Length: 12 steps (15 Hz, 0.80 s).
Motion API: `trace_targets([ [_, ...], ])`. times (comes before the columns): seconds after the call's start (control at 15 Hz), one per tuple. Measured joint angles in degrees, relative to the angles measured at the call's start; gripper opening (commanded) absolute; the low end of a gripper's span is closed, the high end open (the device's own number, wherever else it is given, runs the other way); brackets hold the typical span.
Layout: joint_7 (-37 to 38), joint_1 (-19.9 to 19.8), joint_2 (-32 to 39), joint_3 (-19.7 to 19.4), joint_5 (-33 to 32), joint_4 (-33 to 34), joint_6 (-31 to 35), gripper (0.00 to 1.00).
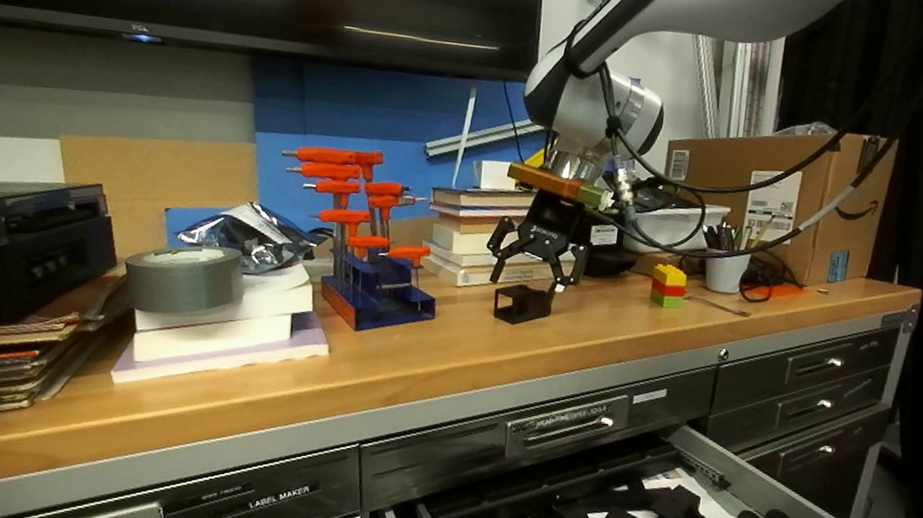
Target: Put the black objects from the countertop in the drawer and close the drawer.
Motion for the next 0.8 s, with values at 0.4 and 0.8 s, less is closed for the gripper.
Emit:
trace_targets([
  [0.4,0.6,0.0,0.4,0.0,0.0,0.6,-2.7,0.5],
  [0.8,0.6,-0.1,0.4,0.0,0.1,1.0,-5.5,0.27],
])
